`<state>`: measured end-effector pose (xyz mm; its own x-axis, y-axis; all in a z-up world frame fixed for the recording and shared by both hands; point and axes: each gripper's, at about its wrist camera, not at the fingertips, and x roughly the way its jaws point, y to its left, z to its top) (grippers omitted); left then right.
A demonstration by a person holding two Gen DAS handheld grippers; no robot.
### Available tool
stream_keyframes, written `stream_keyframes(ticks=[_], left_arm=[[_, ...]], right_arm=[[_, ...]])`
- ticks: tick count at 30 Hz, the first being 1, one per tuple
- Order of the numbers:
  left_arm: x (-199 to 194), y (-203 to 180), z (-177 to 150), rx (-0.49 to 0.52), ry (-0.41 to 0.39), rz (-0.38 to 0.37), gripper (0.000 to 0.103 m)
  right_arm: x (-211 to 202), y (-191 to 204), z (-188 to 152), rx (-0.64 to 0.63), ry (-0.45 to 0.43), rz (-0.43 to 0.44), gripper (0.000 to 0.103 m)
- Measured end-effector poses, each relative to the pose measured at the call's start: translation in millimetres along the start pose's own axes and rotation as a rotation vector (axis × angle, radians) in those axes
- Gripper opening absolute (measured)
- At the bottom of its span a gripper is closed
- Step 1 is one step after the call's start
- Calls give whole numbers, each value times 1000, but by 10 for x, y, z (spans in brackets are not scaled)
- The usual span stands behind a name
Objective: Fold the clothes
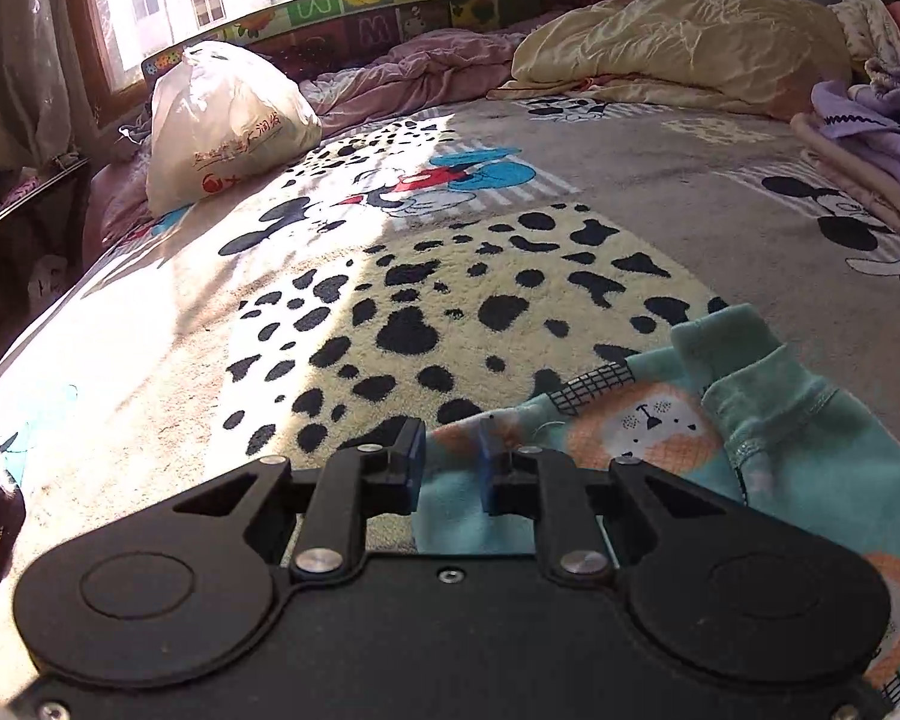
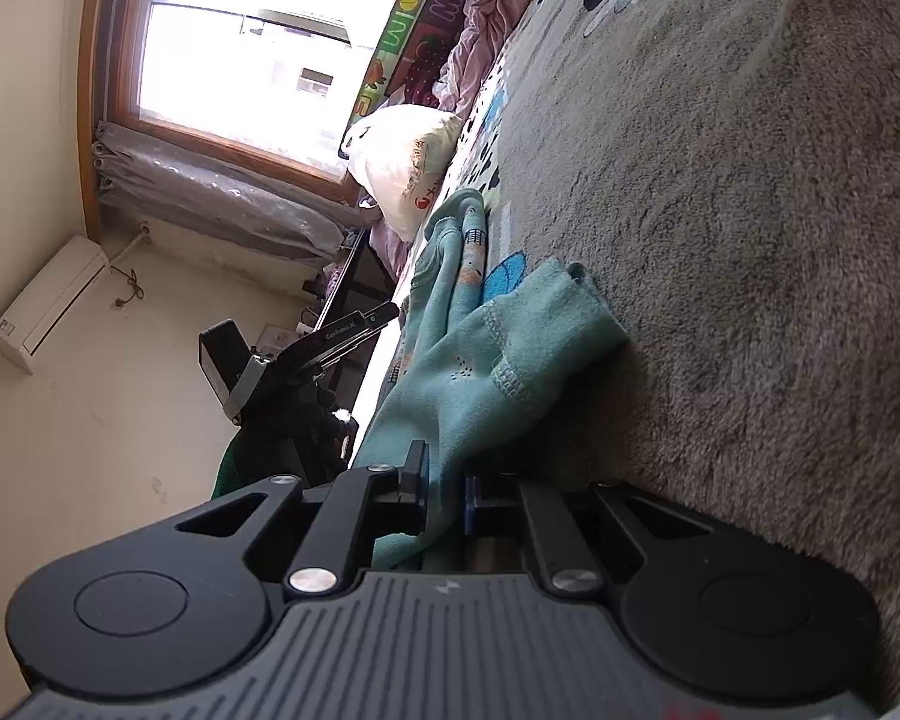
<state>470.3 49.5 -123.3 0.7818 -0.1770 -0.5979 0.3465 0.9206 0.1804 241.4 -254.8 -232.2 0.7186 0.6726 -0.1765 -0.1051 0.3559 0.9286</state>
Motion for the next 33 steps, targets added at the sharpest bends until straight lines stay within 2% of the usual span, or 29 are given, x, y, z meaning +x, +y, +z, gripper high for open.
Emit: stream_keyframes(ticks=[3, 4, 6, 7, 9, 11, 12, 14, 22, 24, 26, 27, 29, 32, 33], left_arm=[[-49, -37, 42, -3, -22, -26, 15], [113, -122, -34, 39, 48, -18, 15], [148, -197, -93, 75, 27, -1, 15], [87, -158, -25, 58, 37, -8, 15], [-184, -31, 73, -27, -59, -17, 15], [-442, 72, 101, -101, -90, -26, 15], [-547, 74, 82, -101, -101, -15, 15], [-821, 31, -16, -73, -93, 12, 15], [-1751, -222, -716, -140, -53, -34, 15], [-1789, -280, -926, -196, -28, -73, 15], [-1631, -407, -1119, -206, 32, -110, 15], [-1509, -531, -1183, -130, 81, -99, 15], [-1453, -593, -1198, -95, 66, -87, 15], [-1697, -500, -1118, -117, 36, -121, 22], [-1873, -448, -1137, -124, -11, -118, 24]], right_arm=[[-1, 1, -5, 0, 1, 2, 13], [-1, 1, -5, -1, 1, 3, 13], [-4, 1, -5, -3, 2, 3, 13], [-8, 1, -5, -2, 2, 3, 13], [-12, 6, -10, -4, 1, 2, 13], [-12, 14, -16, -8, 0, 0, 13], [-11, 17, -18, -9, 0, 0, 13], [-8, 24, -25, -10, -2, 0, 13], [4, 37, -62, -23, -15, 9, 14], [0, 41, -77, -33, -20, 12, 15], [-10, 44, -88, -45, -25, 16, 15], [-14, 46, -90, -48, -27, 16, 15], [-19, 49, -91, -52, -29, 15, 16], [-28, 53, -92, -57, -32, 15, 16], [-32, 50, -90, -56, -33, 19, 16]])
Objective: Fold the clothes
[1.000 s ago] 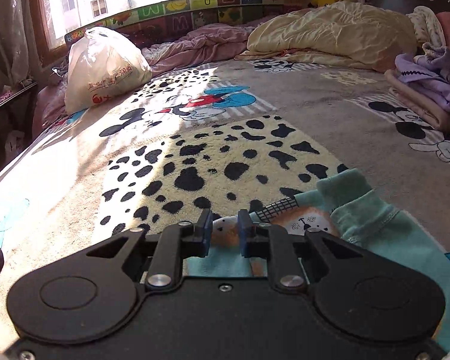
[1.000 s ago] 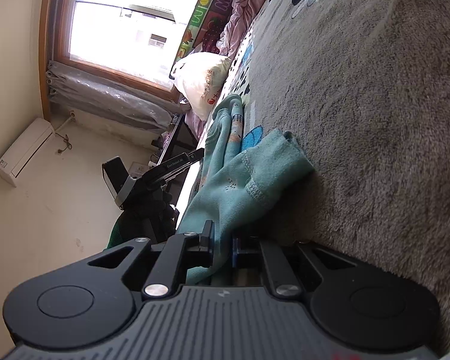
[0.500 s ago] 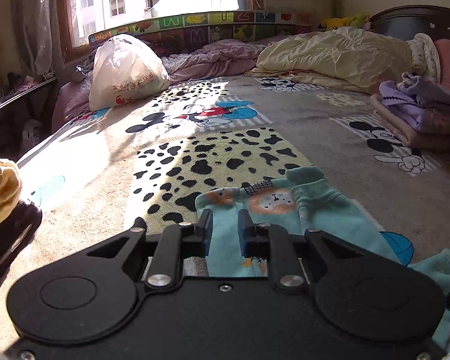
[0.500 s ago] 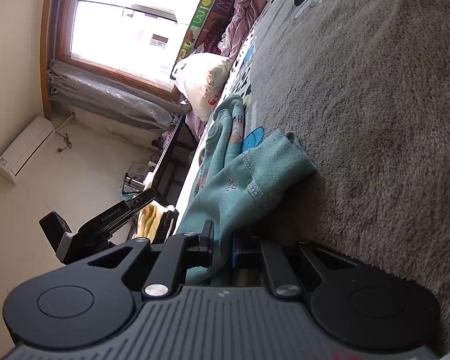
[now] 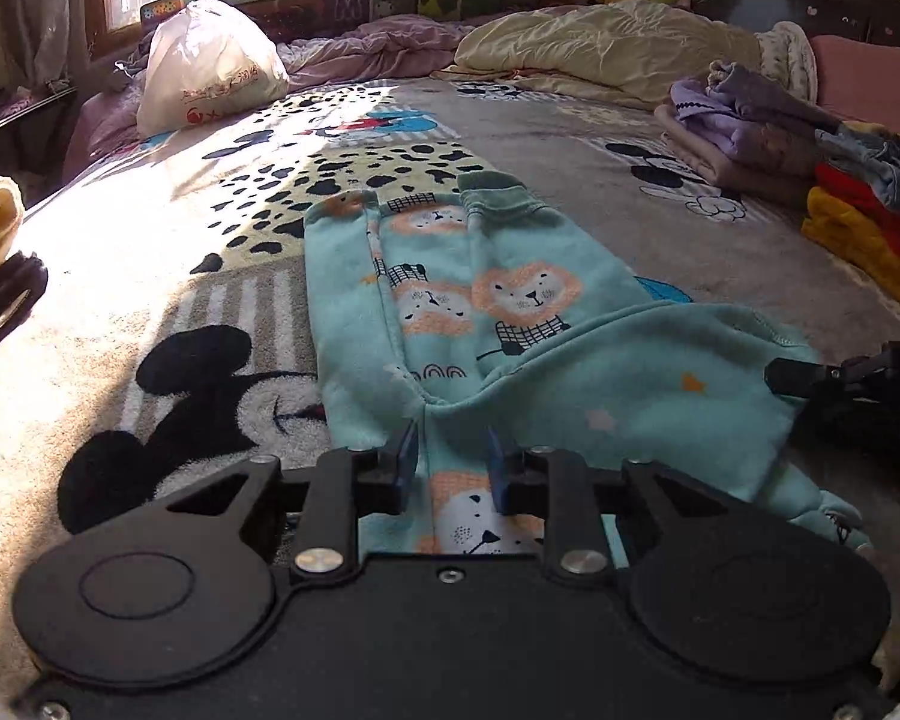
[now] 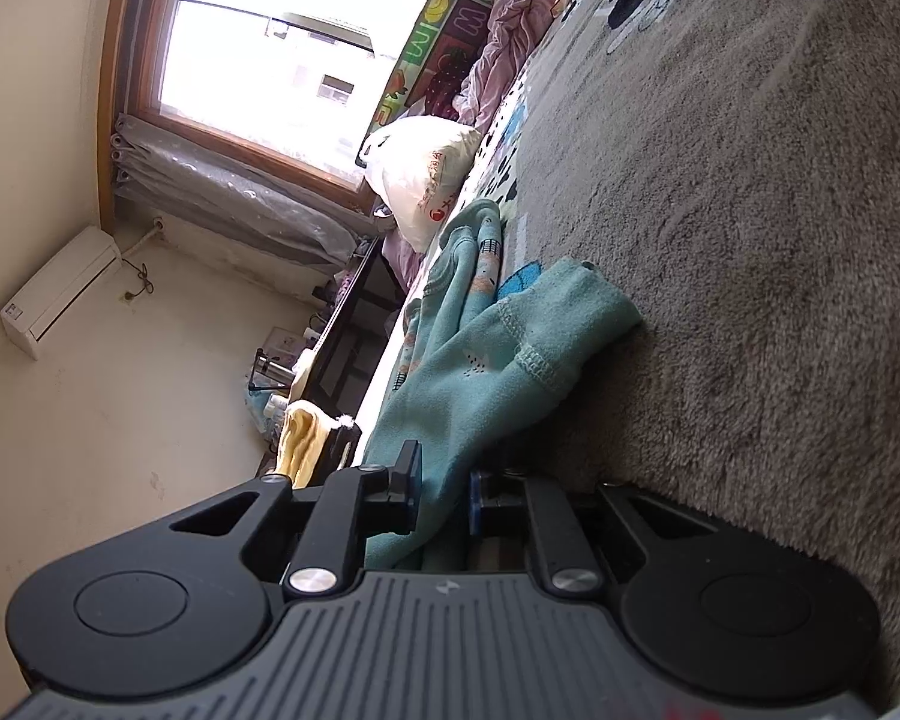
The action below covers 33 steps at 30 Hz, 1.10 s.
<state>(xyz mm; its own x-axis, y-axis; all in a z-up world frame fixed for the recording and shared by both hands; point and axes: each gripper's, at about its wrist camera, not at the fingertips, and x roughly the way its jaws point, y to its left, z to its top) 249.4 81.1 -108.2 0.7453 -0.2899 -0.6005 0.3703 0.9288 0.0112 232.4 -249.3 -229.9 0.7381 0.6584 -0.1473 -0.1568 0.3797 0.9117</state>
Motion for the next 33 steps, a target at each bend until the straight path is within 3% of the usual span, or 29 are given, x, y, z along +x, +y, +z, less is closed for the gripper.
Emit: stream_keyframes(ticks=[3, 8, 13, 16, 19, 21, 23, 25, 30, 33], left_arm=[[-427, 168, -86, -82, -84, 23, 28], [-982, 223, -453, -117, -226, 58, 28], [-920, 180, -649, -235, -318, 0, 28], [-520, -20, -680, -117, -156, -25, 27], [-368, -303, -868, 133, -90, -16, 29], [-494, -226, -796, 70, -104, -49, 30], [-645, -186, -820, 82, -168, -72, 32], [-732, -181, -884, 128, -165, -76, 47], [-756, -307, -1065, 289, -154, -28, 48], [-766, -249, -1092, 285, -168, -9, 48]], right_arm=[[-8, -6, 11, 3, -5, 17, 16], [-21, 1, 28, 4, -9, 23, 21], [-39, 40, 18, -2, -20, -12, 21], [-62, 82, 1, -9, -25, -56, 21], [-99, 90, -6, 22, -36, -87, 20], [-130, 85, -14, 38, -41, -96, 20], [-167, 66, -29, 66, -55, -100, 20], [-208, 35, -46, 113, -84, -102, 20], [-196, -26, -78, 263, -173, -120, 21], [-81, 50, -80, 234, -170, -167, 22]])
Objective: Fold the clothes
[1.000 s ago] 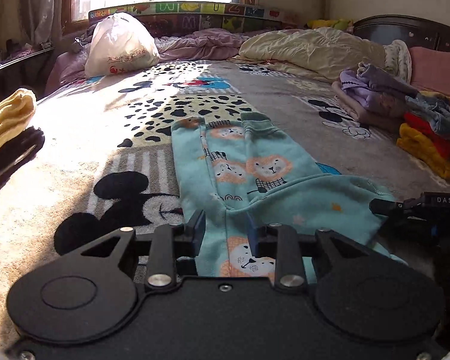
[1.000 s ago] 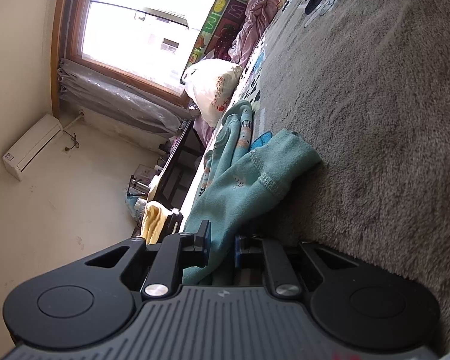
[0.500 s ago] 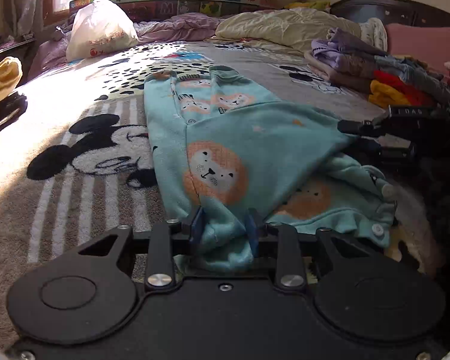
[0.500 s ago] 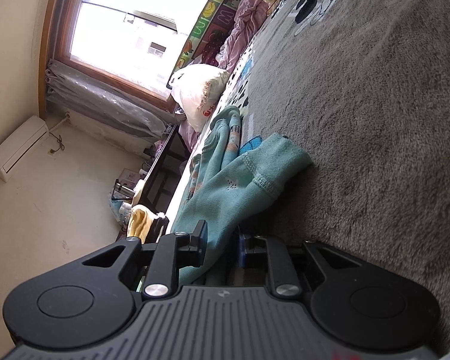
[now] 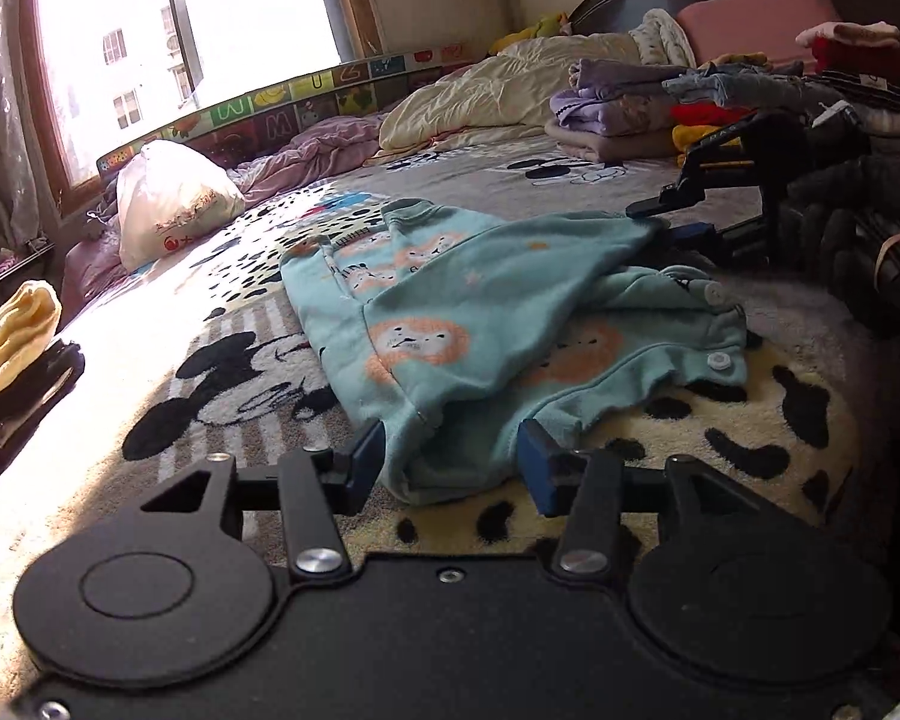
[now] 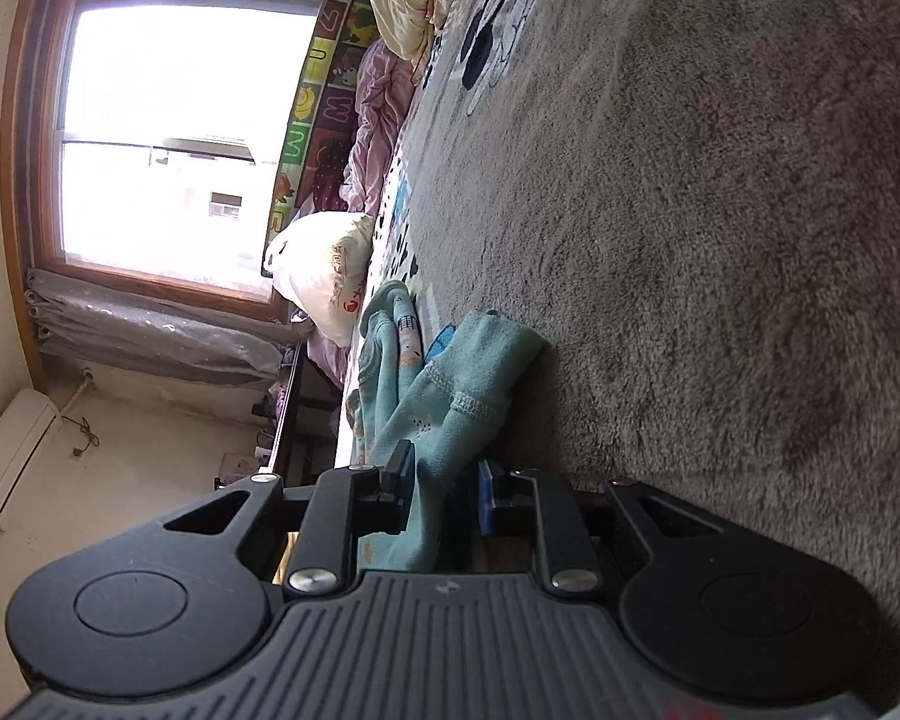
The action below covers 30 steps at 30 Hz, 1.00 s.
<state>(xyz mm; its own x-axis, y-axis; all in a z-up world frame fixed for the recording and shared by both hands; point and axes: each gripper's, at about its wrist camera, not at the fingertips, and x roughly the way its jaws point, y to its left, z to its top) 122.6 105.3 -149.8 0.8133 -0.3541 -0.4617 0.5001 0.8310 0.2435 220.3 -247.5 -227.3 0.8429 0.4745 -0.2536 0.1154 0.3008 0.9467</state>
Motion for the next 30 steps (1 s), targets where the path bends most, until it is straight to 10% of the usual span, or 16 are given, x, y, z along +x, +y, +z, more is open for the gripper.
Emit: stream_keyframes(ticks=[14, 18, 30], left_arm=[[152, -22, 45, 66, -9, 42, 47], [153, -10, 97, 45, -22, 6, 30], [-18, 236, 68, -70, -8, -97, 29]], right_arm=[[135, 753, 72, -211, -8, 87, 7], [154, 924, 106, -294, 5, 71, 7], [116, 747, 150, -308, -5, -17, 7]])
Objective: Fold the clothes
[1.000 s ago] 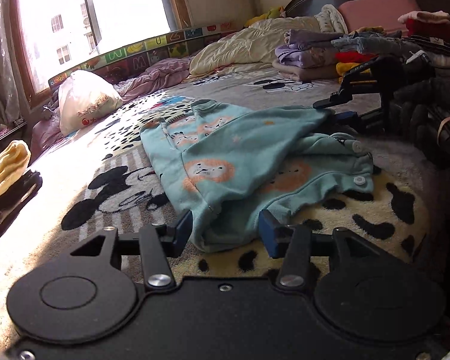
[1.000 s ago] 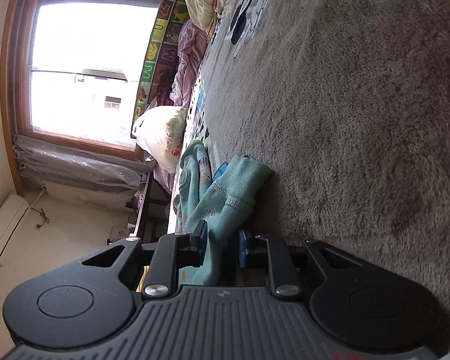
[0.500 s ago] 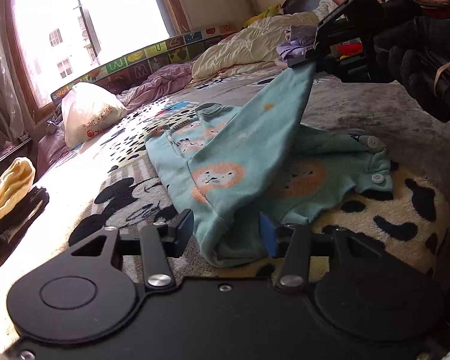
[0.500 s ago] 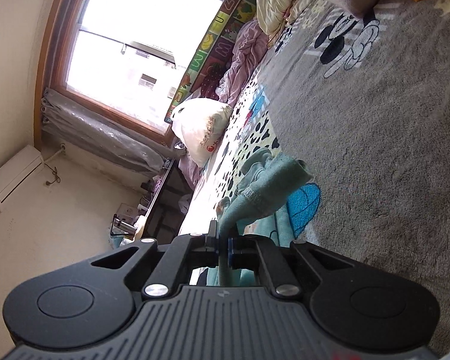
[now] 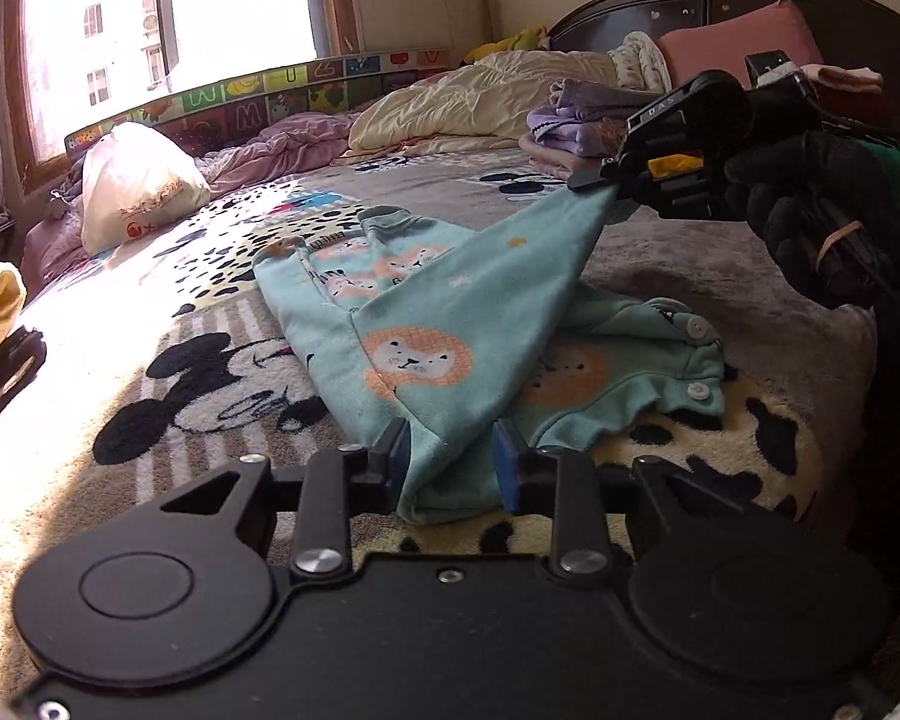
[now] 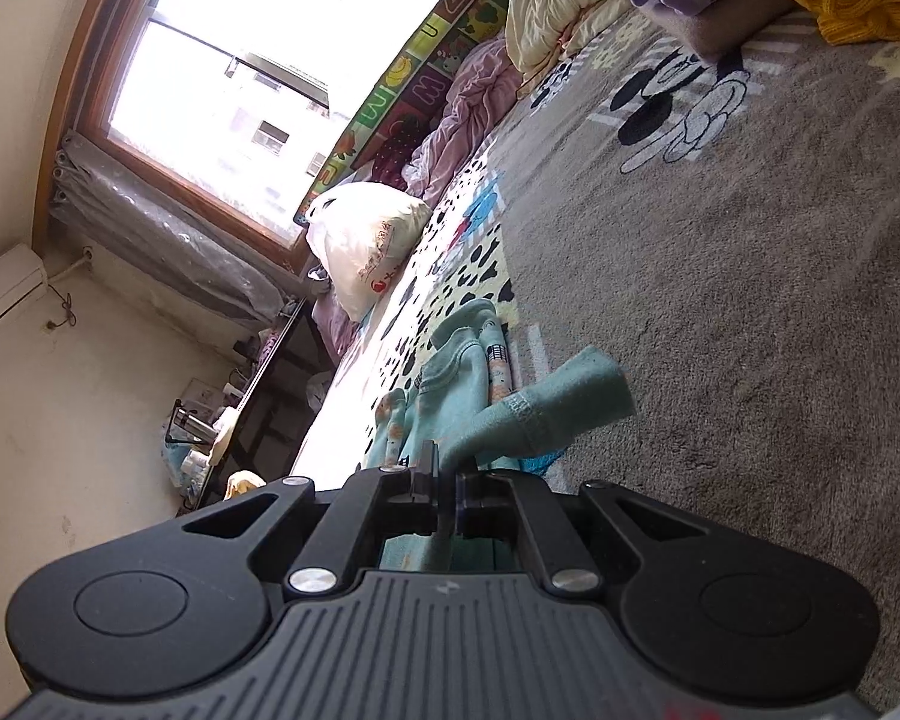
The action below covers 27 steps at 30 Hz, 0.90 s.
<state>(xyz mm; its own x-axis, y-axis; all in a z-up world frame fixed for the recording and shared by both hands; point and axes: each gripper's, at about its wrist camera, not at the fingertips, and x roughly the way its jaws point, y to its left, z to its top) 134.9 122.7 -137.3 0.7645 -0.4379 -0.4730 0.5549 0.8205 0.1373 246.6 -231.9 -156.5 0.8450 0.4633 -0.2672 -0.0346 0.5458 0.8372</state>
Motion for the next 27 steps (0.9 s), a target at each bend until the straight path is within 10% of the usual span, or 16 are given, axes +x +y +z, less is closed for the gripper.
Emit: stream_keyframes(ticks=[9, 13, 27], left_arm=[[317, -419, -31, 250, 11, 111, 37], [364, -435, -32, 292, 19, 149, 16], [268, 422, -70, -370, -3, -134, 9]], right_arm=[[85, 340, 89, -62, -8, -1, 7], [217, 592, 180, -126, -1, -33, 7], [1314, 1450, 117, -422, 125, -163, 7]])
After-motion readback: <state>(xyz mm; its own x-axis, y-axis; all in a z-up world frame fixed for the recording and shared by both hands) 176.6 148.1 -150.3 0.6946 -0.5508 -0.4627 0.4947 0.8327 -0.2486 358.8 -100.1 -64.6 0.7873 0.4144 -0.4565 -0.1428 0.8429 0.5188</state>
